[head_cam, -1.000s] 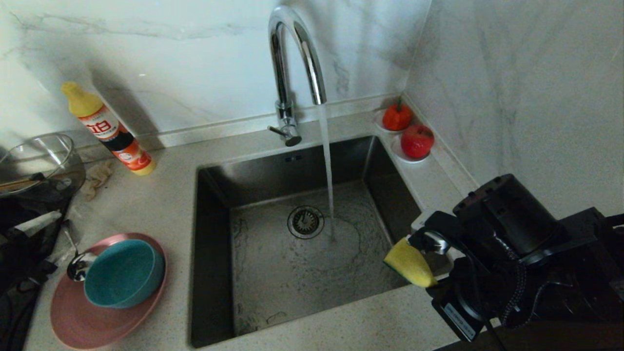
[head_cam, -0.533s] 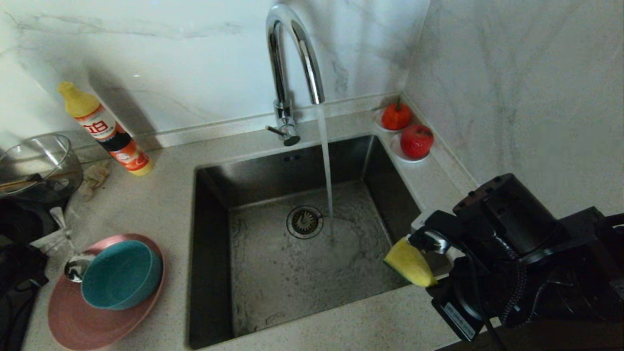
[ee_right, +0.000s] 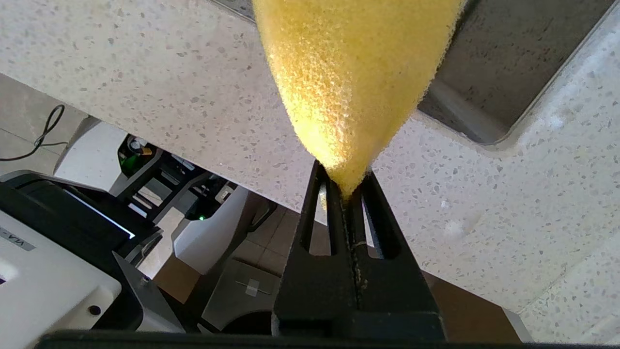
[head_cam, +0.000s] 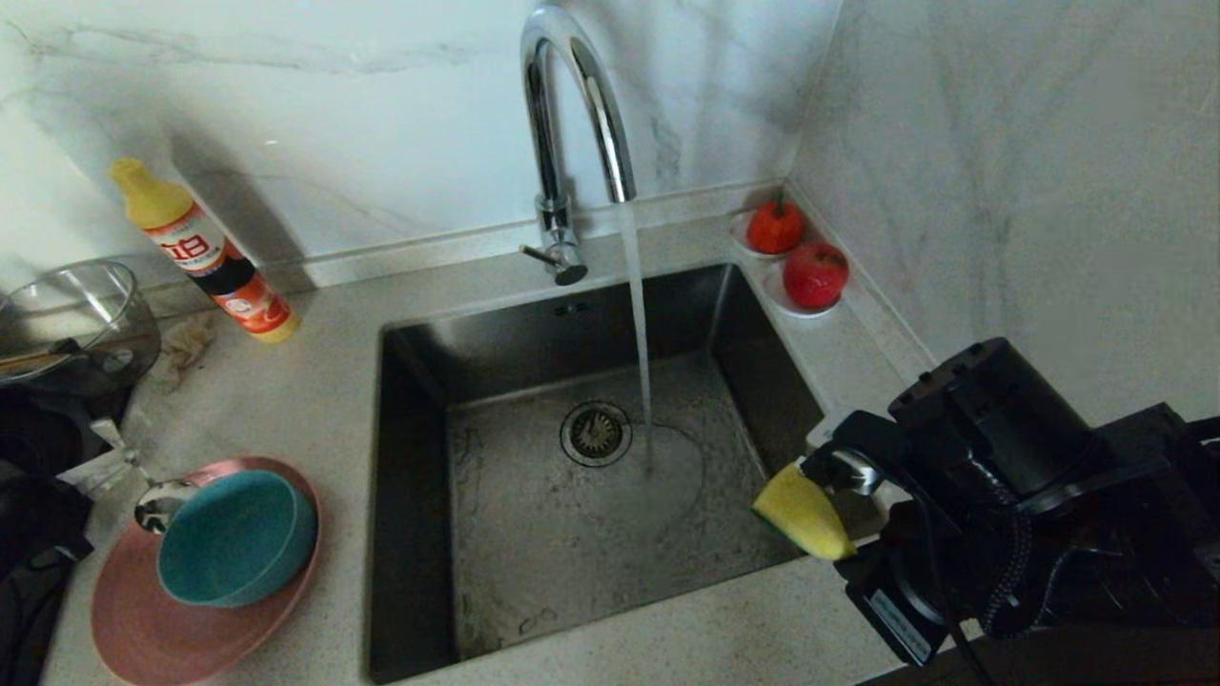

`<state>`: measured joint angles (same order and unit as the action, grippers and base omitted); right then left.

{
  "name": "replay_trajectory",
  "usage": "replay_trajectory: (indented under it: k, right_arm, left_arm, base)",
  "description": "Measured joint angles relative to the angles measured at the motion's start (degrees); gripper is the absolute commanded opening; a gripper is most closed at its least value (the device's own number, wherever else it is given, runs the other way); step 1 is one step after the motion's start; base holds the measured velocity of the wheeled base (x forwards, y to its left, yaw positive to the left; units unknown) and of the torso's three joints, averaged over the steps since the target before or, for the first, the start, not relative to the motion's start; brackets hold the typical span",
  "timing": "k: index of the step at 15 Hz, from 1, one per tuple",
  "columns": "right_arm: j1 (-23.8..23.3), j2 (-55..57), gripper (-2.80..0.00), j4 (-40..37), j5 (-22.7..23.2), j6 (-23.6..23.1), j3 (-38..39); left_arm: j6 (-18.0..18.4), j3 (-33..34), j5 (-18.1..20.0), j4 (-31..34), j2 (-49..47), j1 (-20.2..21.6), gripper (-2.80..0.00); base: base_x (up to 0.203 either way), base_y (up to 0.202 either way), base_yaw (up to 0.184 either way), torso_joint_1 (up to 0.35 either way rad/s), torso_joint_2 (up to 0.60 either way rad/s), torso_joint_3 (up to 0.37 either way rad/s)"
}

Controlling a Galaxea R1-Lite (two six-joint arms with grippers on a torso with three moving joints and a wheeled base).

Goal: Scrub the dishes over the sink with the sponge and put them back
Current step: Rinse the spoon

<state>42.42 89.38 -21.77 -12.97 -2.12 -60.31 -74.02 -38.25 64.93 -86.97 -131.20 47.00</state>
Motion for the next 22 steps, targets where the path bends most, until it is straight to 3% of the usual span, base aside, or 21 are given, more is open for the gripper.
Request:
replay_trajectory:
  k: [3,10,16,19,22]
  right_arm:
    - [0.0,-0.5,-2.8,0.0,0.1,0.0,0.0]
    - [0.1,-2.6,-2.8,-0.2,0.1,-0.2,0.7]
    - [0.2,-3.1,-2.8,-0.2,0.1,-0.1,0.7]
    - [0.2,-3.6,-2.8,-0.1,0.1,0.3,0.6]
    - [0.2,-4.1,-2.8,-0.1,0.1,0.5,0.7]
  left_arm:
    - [-3.9,1.0,0.0,1.2,3.6,-0.2,-2.8]
    - [-17.1,1.1,1.0,0.2,18.5,-2.2,-2.8]
    - [-18.4,1.3,2.4,-0.1,27.4,-2.4,-2.8]
    - [-20.7,-0.4,5.1,-0.1,32.5,-2.4,-2.8]
    - [-21.7,-4.2,8.7,4.3,36.1,-3.5,-2.8]
  base:
    - [0.0,0.0,0.0,0.0,0.0,0.0]
    - [0.0,0.0,0.0,-0.002,0.01,0.006]
    - [0.0,0.0,0.0,0.0,0.0,0.0]
    - [0.0,0.0,0.0,0.0,0.0,0.0]
    - [0.0,0.0,0.0,0.0,0.0,0.0]
